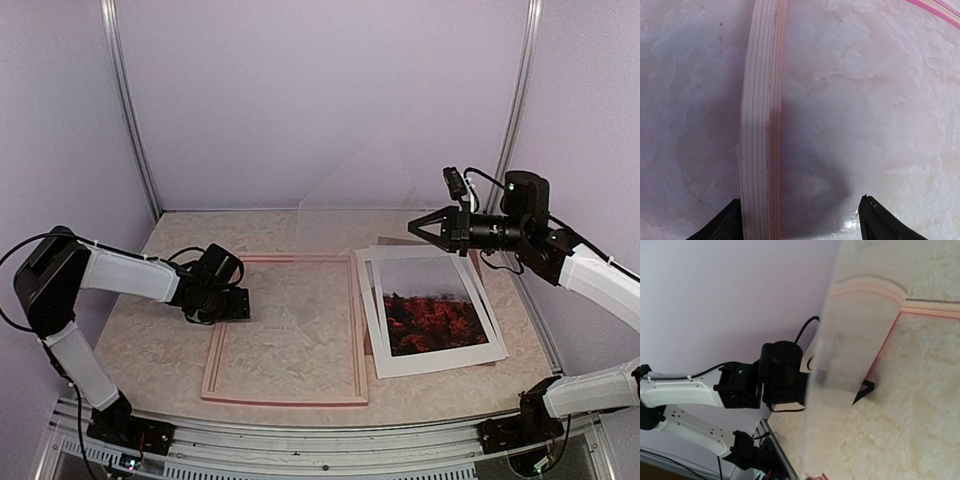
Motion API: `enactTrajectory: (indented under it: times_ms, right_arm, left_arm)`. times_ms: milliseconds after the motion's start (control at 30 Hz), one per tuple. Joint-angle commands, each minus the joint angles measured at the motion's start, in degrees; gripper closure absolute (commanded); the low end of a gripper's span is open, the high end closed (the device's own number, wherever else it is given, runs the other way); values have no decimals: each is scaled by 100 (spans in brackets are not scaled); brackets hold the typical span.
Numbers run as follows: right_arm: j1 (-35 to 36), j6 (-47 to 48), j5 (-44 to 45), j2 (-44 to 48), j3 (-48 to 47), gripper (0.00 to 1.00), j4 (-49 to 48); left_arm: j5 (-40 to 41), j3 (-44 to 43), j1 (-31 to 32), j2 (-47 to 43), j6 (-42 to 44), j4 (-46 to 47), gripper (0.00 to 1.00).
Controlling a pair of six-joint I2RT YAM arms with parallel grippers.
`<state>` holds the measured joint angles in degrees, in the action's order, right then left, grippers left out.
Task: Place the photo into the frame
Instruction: Move the frame body to the center of the board, then pass from the right arm to the left
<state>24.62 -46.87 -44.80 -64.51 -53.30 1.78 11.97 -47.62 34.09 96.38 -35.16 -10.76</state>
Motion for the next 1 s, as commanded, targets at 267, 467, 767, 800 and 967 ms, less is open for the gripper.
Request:
enactTrajectory:
  times_ms: [267, 467, 767, 800, 967]
  right_arm:
    - [1329, -782, 644, -34, 590, 100, -1238]
    - [2220, -1149, 916, -609, 678, 100, -2125]
    - [2590, -1810, 1691, -1317, 1232, 100, -2646]
    - [2591, -1945, 1871, -1336, 1362, 100, -2654]
    - [2605, -2656, 2465, -1505, 2059, 100, -3096]
  left_arm:
    - [410, 74, -1038, -1587, -128, -201, 12]
    - [474, 188, -1591, -2172, 43, -240, 10]
    - [229, 480, -1608, -2213, 101, -55, 9]
    - [215, 501, -1595, -2218, 105, -32, 9]
    - [242, 509, -1488, -2161, 147, 26, 9]
